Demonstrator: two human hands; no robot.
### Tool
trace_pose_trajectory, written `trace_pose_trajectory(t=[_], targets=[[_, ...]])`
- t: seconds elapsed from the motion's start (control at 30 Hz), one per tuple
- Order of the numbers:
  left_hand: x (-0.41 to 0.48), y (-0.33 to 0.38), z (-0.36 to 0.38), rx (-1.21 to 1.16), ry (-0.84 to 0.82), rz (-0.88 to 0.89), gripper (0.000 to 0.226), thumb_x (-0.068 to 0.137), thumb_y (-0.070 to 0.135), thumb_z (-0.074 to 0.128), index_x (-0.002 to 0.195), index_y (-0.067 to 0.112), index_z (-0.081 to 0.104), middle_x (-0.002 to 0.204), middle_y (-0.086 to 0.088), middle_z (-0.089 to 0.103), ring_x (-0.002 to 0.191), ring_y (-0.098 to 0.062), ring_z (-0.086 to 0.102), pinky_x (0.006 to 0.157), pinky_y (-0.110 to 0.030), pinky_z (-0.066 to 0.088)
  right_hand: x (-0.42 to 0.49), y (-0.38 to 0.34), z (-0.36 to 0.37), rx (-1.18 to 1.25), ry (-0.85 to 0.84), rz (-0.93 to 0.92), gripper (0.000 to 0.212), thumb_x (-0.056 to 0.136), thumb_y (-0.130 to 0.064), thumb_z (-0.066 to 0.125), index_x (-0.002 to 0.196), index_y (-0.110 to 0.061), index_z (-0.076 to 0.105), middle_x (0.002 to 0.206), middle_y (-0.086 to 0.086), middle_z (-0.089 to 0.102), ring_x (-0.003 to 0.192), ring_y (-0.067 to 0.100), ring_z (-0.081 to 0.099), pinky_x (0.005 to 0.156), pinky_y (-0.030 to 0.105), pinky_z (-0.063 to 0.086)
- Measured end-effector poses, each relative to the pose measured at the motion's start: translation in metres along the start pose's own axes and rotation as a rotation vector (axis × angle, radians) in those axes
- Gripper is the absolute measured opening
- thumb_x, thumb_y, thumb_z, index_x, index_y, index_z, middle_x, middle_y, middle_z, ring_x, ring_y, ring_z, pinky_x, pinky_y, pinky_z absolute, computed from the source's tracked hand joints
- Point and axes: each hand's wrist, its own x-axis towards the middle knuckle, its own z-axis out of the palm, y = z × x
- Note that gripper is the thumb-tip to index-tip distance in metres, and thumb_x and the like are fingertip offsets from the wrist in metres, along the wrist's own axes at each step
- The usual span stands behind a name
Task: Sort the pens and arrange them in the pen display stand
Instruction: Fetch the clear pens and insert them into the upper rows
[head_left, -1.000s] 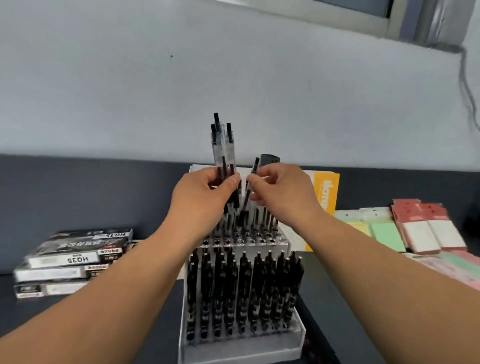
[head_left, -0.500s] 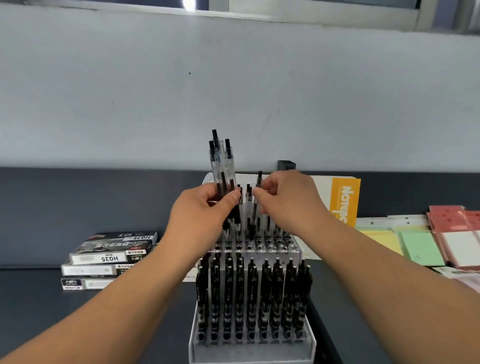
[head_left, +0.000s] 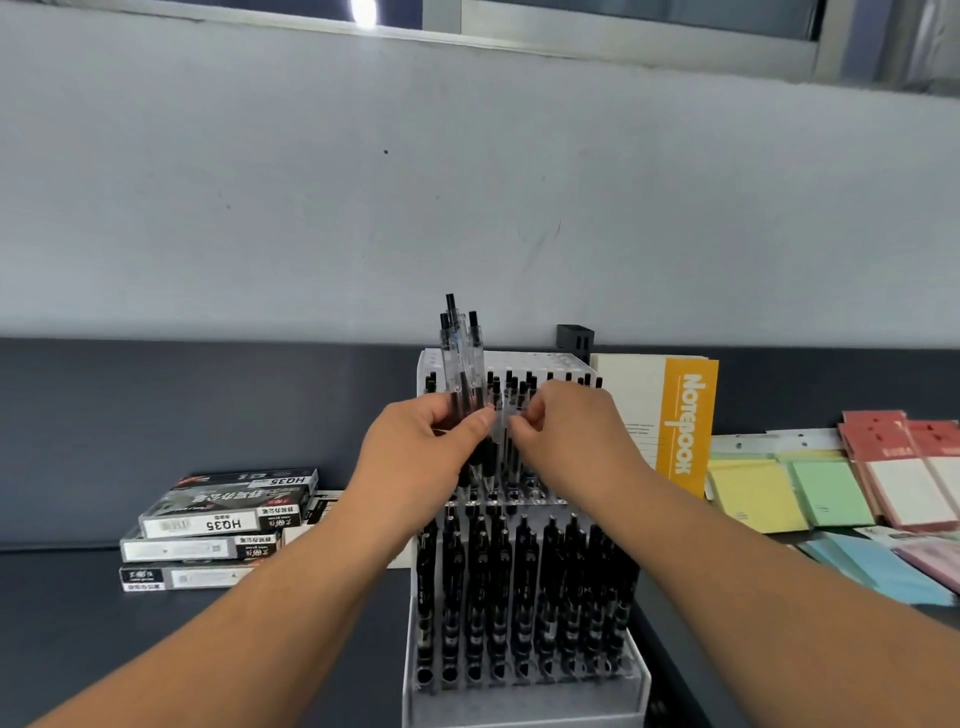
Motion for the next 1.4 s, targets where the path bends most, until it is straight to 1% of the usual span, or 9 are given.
trace_pose_trajectory(t=[0.33,0.43,0.53,0.63,0.8,0.93,1.1,1.27,1.4], targets=[[0.002,0.003,-0.004,0.055,-0.165,-0.003,0.017,0.088,0.040,0.064,0.091,0.026,0.074,0.076,-0.006,0.069,0.053,-0.005,0.047,0.061,-0.023,0.042,-0.012,0.004,-0.028,0.392,0.101,0.052,0.031,0.089,-0.053,0.057,0.080,-0.025,0.066,0.068,-0.013,0.059,0.062,-0.001,0.054,0.060,0.019,0.038],[0.003,0.008,0.001,0.081,-0.241,-0.007,0.016,0.089,0.036,0.065,0.084,0.023,0.072,0.057,0.012,0.059,0.043,0.001,0.043,0.051,-0.013,0.037,-0.009,0.002,-0.040,0.827,-0.048,0.097,0.019,0.085,-0.043,0.067,0.087,-0.025,0.072,0.065,-0.012,0.064,0.059,0.004,0.055,0.059,0.023,0.046],[0.005,0.011,0.007,0.112,-0.268,0.001,0.015,0.089,0.034,0.065,0.082,0.023,0.070,0.041,0.017,0.048,0.037,0.001,0.038,0.042,-0.010,0.031,-0.005,0.007,-0.042,0.931,-0.160,0.093,0.014,0.084,-0.027,0.073,0.094,-0.017,0.072,0.068,-0.011,0.065,0.062,0.005,0.057,0.058,0.021,0.047],[0.008,0.007,0.009,0.104,-0.184,0.040,0.009,0.088,0.035,0.065,0.088,0.030,0.073,0.056,0.013,0.061,0.045,0.000,0.047,0.051,-0.014,0.040,0.000,0.013,-0.046,0.885,-0.099,0.090,0.015,0.087,-0.026,0.070,0.097,-0.015,0.071,0.073,-0.009,0.068,0.065,0.005,0.062,0.061,0.022,0.049],[0.009,0.003,0.010,0.109,-0.101,0.061,0.010,0.088,0.036,0.065,0.090,0.031,0.073,0.053,0.010,0.050,0.037,-0.001,0.035,0.044,-0.012,0.034,0.009,0.021,-0.044,0.633,0.131,0.039,0.016,0.091,-0.030,0.064,0.099,-0.018,0.071,0.077,-0.005,0.070,0.070,0.007,0.064,0.076,0.029,0.055],[0.010,0.000,0.012,0.146,-0.096,0.063,0.009,0.087,0.038,0.065,0.090,0.033,0.073,0.065,0.008,0.064,0.052,-0.002,0.050,0.056,-0.015,0.042,0.008,0.023,-0.026,0.448,0.079,-0.009,0.021,0.093,-0.032,0.060,0.106,-0.018,0.070,0.081,-0.010,0.065,0.074,0.005,0.060,0.068,0.017,0.045],[0.010,-0.005,0.013,0.125,-0.088,0.073,0.011,0.087,0.036,0.066,0.094,0.031,0.073,0.051,0.024,0.058,0.048,0.009,0.050,0.049,-0.004,0.035,0.003,0.025,-0.007,0.247,-0.060,-0.035,0.022,0.094,-0.033,0.057,0.107,-0.019,0.069,0.086,-0.012,0.063,0.078,0.003,0.056,0.060,0.009,0.034],[0.008,-0.006,0.011,0.107,-0.077,0.072,0.010,0.088,0.034,0.065,0.093,0.031,0.073,0.045,0.022,0.052,0.043,0.006,0.046,0.046,-0.004,0.033,-0.004,0.023,-0.002,0.216,0.011,-0.003,0.015,0.090,-0.040,0.061,0.095,-0.026,0.059,0.081,-0.015,0.059,0.073,-0.002,0.054,0.057,0.008,0.034],[0.008,-0.007,0.009,0.122,-0.062,0.079,0.010,0.087,0.036,0.066,0.092,0.033,0.073,0.065,0.012,0.065,0.053,0.007,0.052,0.050,-0.003,0.037,-0.007,0.022,0.001,0.206,0.062,-0.005,0.022,0.086,-0.039,0.068,0.102,-0.025,0.062,0.078,-0.018,0.055,0.069,-0.008,0.049,0.057,0.005,0.031]])
